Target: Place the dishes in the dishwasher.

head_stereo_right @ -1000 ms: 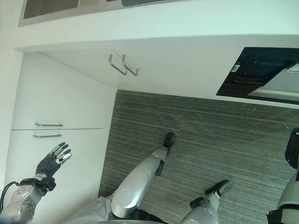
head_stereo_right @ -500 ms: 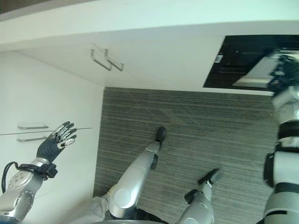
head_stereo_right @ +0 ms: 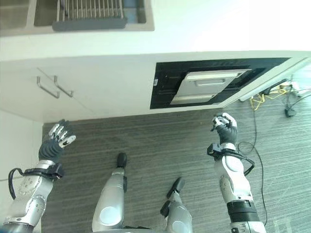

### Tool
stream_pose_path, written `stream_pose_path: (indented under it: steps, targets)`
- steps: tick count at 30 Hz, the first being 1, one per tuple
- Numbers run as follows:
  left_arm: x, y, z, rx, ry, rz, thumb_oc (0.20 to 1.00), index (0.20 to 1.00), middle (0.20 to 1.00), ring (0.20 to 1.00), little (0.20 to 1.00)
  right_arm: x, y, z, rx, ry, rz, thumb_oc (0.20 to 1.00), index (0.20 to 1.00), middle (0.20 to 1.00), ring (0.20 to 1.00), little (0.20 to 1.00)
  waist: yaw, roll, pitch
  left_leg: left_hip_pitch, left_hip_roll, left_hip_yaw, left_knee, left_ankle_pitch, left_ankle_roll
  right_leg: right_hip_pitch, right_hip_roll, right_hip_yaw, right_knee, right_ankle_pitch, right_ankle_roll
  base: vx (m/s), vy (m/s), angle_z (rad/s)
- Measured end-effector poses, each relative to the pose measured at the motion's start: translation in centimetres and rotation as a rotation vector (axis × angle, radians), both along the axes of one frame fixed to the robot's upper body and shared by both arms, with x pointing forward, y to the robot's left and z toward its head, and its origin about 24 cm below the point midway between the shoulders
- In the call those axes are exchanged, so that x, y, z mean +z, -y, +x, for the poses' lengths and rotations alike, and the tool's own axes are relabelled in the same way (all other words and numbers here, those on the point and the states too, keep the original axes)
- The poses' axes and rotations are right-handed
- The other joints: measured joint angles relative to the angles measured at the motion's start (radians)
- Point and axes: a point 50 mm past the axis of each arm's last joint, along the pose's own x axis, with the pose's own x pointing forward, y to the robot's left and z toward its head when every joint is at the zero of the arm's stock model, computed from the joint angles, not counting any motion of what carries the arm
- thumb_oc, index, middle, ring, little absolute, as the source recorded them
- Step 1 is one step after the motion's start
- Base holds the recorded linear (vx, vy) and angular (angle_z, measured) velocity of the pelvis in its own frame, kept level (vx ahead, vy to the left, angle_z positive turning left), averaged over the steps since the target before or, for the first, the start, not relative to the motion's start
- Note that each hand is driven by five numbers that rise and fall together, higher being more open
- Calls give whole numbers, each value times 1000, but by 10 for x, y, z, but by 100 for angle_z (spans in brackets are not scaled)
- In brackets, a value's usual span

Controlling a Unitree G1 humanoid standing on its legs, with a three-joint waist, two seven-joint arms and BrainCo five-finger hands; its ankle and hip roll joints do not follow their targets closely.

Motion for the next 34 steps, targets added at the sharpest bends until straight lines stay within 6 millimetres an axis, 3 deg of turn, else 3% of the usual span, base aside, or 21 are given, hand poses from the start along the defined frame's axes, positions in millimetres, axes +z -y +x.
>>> stream_pose_path:
  steps: [3,6,8,9,13,14,17,19,24,26,34]
  targets:
    - [-43,-9,-28,63,-186,-5,1000,1000,1000,1000,1000,-59,16,-27,-47,-248,-6,200,200,200,200,200,-38,-16,-115,106,8,27,-81,12,-16,51,10,17,0,-28,-1,-10,4,-25]
    - [-77,-10,-51,117,-332,-37,1000,1000,1000,1000,1000,-109,27,-70,-59,-482,10,200,200,200,200,200,-67,1,-211,214,8,48,-175,35,-25,99,16,25,-1,-55,5,-19,0,-16]
    - [-102,-5,-68,135,-455,-56,1000,1000,1000,1000,1000,-141,32,-99,-64,-684,34,539,539,539,539,539,-87,28,-253,285,5,54,-229,47,-29,146,18,24,-3,-66,18,-19,-10,0]
    - [-106,-1,-72,118,-475,-56,1000,1000,1000,1000,1000,-148,33,-108,-61,-728,40,1000,1000,1000,1000,1000,-92,39,-260,297,6,55,-239,49,-31,156,18,25,-6,-76,13,0,0,0]
    - [-131,16,-85,97,-594,-109,1000,1000,1000,1000,1000,-176,38,-150,-56,-927,72,1000,1000,1000,1000,1000,-98,102,-291,337,7,59,-240,45,-31,195,18,25,-6,-89,24,-10,5,1]
    - [-146,24,-91,105,-667,-160,1000,1000,1000,1000,1000,-184,41,-165,-67,-1002,91,1000,1000,1000,1000,1000,-105,123,-296,344,6,59,-240,45,-32,212,18,20,-5,-87,25,3,19,4]
    - [-159,32,-109,113,-770,-212,1000,1000,1000,1000,1000,-190,39,-180,-70,-1050,129,1000,1000,1000,1000,1000,-113,128,-299,353,7,57,-240,41,-35,218,18,20,-6,-95,32,0,0,0]
    - [-173,34,-135,173,-917,-288,1000,1000,1000,1000,1000,-198,32,-195,-63,-1129,163,1000,1000,1000,1000,1000,-121,123,-304,364,7,64,-240,38,-34,226,17,25,0,-99,33,4,10,-4]
    - [-183,36,-169,248,-1086,-368,1000,1000,1000,1000,1000,-206,28,-233,-52,-1303,171,1000,1000,1000,1000,1000,-154,121,-318,390,8,78,-240,30,-34,243,16,30,-1,-103,35,26,18,-6]
    - [-183,35,-173,258,-1109,-378,1000,1000,1000,1000,1000,-206,28,-240,-49,-1322,164,1000,1000,1000,1000,1000,-157,124,-335,390,8,79,-240,28,-35,241,16,34,-1,-105,36,10,21,-6]
    - [-183,35,-170,260,-1108,-405,1000,1000,1000,1000,1000,-205,28,-228,-31,-1289,147,1000,1000,1000,1000,1000,-156,119,-338,392,9,85,-240,28,-36,237,17,45,0,-105,37,2,4,-1]
